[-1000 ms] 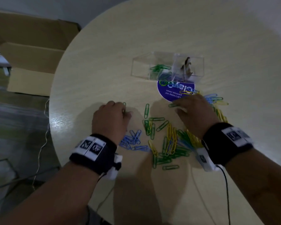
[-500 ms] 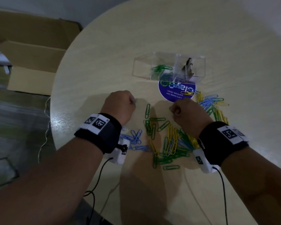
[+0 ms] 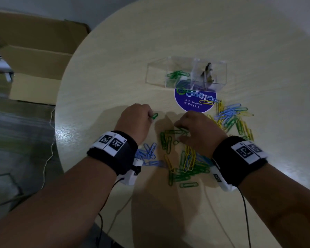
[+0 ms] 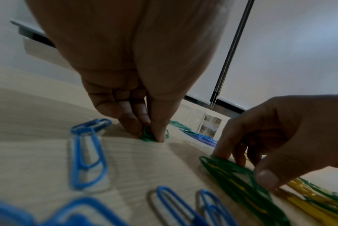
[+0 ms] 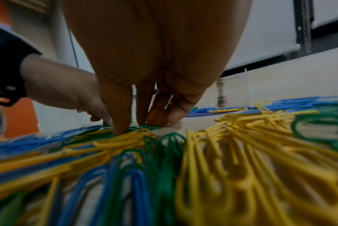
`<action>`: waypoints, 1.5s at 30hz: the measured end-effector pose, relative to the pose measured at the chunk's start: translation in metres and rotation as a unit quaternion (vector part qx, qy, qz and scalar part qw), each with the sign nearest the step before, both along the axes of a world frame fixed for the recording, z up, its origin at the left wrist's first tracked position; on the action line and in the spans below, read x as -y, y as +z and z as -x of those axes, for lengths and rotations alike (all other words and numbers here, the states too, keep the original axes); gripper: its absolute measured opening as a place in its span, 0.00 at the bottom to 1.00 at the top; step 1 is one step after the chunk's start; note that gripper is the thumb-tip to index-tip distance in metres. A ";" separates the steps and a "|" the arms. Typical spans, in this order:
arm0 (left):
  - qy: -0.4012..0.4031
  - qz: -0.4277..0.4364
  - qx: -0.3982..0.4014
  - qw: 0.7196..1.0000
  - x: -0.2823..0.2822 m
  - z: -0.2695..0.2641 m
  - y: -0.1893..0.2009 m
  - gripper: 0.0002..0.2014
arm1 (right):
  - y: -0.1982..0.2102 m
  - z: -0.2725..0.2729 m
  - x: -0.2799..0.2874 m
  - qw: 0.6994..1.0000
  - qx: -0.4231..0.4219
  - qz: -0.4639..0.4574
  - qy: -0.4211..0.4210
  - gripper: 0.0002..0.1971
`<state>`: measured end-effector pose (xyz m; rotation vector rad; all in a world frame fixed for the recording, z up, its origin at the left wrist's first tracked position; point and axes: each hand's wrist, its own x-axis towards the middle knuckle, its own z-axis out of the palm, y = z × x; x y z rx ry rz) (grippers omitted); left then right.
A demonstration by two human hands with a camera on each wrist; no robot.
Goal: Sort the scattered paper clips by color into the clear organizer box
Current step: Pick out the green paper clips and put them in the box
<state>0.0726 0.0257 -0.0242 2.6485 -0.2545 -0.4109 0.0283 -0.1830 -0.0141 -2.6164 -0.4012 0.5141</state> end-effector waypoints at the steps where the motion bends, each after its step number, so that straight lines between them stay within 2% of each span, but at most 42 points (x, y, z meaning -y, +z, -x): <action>1: 0.001 0.004 -0.006 1.000 -0.001 0.000 0.000 0.06 | 0.001 -0.001 -0.002 1.000 0.002 0.007 0.009 0.17; 7: 0.003 0.003 -0.021 1.000 -0.002 0.003 -0.001 0.07 | 0.003 -0.010 -0.007 0.999 0.011 0.042 -0.013 0.12; 11: -0.017 -0.022 -0.005 1.000 -0.004 0.008 -0.002 0.08 | 0.003 0.000 -0.002 0.997 0.015 0.062 0.036 0.18; 13: -0.021 -0.028 0.000 0.999 -0.007 0.010 -0.004 0.09 | 0.002 0.002 -0.003 0.998 0.012 0.055 0.035 0.14; 17: 0.033 0.010 -0.029 0.999 -0.012 0.007 -0.005 0.08 | 0.004 -0.005 -0.007 0.998 -0.010 0.055 0.005 0.09; 21: -0.008 -0.029 -0.025 0.999 -0.011 0.005 -0.003 0.08 | -0.001 -0.009 -0.014 0.997 -0.007 0.072 -0.015 0.09; 24: -0.044 -0.060 -0.005 0.997 -0.009 0.009 -0.003 0.07 | -0.003 -0.007 -0.020 0.993 0.012 0.115 0.003 0.05; 26: -0.069 -0.090 0.011 0.993 -0.009 0.012 -0.003 0.07 | -0.004 -0.006 -0.019 0.993 -0.004 0.118 0.012 0.06; 28: -0.061 -0.097 0.019 0.993 -0.009 0.014 -0.001 0.07 | -0.003 -0.008 -0.015 0.993 0.013 0.115 0.011 0.06; 31: 0.002 -0.011 0.002 1.000 -0.006 0.006 0.009 0.08 | 0.007 -0.013 0.003 0.996 -0.011 0.075 -0.046 0.05; 33: 0.051 0.075 -0.007 0.996 0.002 -0.008 0.017 0.07 | 0.019 -0.016 0.015 0.992 -0.014 0.013 -0.121 0.02; 35: 0.098 0.152 0.003 0.984 0.015 -0.025 0.027 0.06 | 0.031 -0.026 0.024 0.979 0.018 -0.028 -0.200 0.02; 38: 0.138 0.214 0.036 0.966 0.038 -0.052 0.040 0.06 | 0.049 -0.056 0.030 0.950 0.049 -0.093 -0.294 0.04; 41: 0.161 0.250 0.039 0.954 0.057 -0.075 0.042 0.07 | 0.056 -0.091 0.028 0.939 0.070 -0.091 -0.324 0.08; 45: 0.183 0.264 0.021 0.947 0.062 -0.084 0.034 0.18 | 0.051 -0.112 0.019 0.950 0.049 -0.071 -0.301 0.11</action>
